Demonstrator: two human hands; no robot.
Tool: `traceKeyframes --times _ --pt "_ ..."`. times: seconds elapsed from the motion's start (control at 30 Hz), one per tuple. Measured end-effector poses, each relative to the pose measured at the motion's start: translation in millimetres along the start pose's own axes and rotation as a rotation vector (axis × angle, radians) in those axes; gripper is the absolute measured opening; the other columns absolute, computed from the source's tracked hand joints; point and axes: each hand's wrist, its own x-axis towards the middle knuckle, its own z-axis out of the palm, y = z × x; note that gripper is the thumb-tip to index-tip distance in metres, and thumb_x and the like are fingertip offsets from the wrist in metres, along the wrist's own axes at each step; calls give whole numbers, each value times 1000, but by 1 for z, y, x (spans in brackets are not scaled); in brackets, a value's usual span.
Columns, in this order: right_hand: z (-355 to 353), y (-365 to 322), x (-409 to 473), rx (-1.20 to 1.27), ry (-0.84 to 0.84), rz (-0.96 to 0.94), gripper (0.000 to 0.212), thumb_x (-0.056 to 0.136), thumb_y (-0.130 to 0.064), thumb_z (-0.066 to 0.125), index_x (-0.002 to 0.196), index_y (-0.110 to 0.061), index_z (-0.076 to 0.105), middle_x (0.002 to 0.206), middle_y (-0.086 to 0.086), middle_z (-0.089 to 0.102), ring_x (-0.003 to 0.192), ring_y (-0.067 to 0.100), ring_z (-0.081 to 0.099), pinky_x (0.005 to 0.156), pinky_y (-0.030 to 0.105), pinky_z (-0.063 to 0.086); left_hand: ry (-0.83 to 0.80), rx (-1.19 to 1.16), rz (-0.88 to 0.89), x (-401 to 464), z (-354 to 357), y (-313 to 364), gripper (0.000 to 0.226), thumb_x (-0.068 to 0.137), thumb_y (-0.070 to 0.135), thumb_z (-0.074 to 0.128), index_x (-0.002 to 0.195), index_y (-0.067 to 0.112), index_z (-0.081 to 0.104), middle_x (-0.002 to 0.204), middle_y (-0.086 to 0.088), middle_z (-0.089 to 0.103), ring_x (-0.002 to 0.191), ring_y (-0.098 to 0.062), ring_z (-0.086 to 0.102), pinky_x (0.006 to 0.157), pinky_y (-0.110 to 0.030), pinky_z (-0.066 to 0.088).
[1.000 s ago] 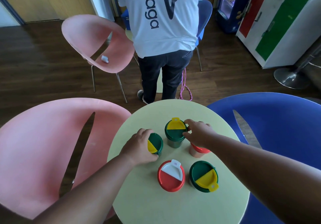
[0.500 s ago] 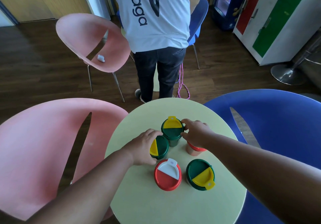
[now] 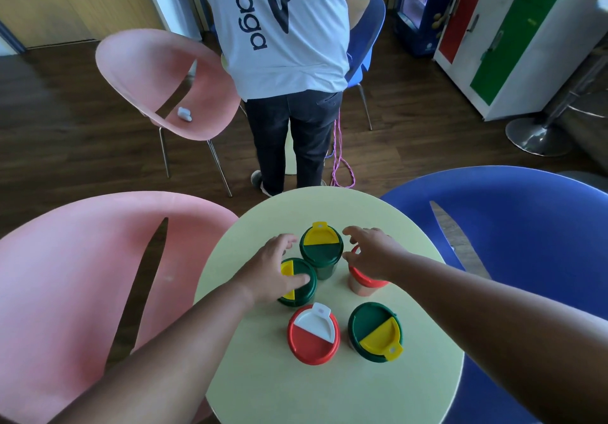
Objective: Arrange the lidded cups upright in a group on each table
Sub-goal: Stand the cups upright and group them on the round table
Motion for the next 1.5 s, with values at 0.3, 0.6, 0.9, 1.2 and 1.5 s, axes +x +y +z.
traceKeyframes --times 0.3,0.6,0.9,1.2,1.5 --pt "4 -5 4 -12 2 -13 52 99 -42 54 147 -31 39 130 -3 64 116 24 54 93 37 46 -22 115 -309 14 10 13 64 74 58 71 128 28 52 133 5 53 116 -18 54 92 -33 48" --pt "6 -11 10 -45 15 1 49 99 -45 51 144 -28 41 125 3 66 114 28 54 95 40 42 -2 -177 -311 9 8 -6 33 79 37 70 112 37 66 114 9 68 105 -12 62 94 -32 51" --pt "5 -14 12 -50 -5 16 50 98 -46 52 143 -29 40 124 5 65 110 29 56 93 40 45 15 -83 -252 10 4 -8 36 86 35 68 122 35 66 126 10 64 109 -11 58 89 -22 45" --pt "-4 7 -8 4 4 34 58 98 -42 57 149 -25 38 145 4 50 131 26 47 101 40 46 6 42 -237 14 5 0 44 88 45 62 130 36 54 126 11 58 113 -15 57 96 -32 48" --pt "0 29 -27 164 -123 101 109 71 -49 85 154 -35 16 149 3 38 130 29 47 98 41 53 68 53 -47 36 12 29 88 77 45 76 149 38 26 148 5 36 133 -18 43 106 -38 42"
